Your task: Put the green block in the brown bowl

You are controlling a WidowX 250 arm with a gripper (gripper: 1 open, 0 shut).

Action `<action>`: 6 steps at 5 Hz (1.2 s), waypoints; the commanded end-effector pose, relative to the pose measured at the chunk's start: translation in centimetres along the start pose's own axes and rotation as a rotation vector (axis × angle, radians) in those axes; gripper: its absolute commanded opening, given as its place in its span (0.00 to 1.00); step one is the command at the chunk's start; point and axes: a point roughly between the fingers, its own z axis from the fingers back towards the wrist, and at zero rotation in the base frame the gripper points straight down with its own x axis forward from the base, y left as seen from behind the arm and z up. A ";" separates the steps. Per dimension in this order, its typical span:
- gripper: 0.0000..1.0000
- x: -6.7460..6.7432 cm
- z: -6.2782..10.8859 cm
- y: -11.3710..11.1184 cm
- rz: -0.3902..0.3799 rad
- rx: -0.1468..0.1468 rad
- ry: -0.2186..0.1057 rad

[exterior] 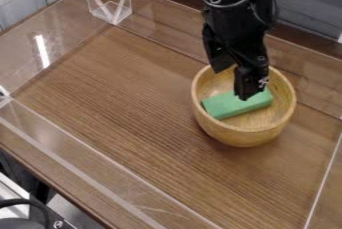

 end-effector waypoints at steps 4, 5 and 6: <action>1.00 -0.8 4.7 6.6 0.077 0.056 -0.071; 1.00 -2.1 5.8 11.0 0.142 0.116 -0.062; 1.00 -3.3 5.3 13.2 0.163 0.131 -0.048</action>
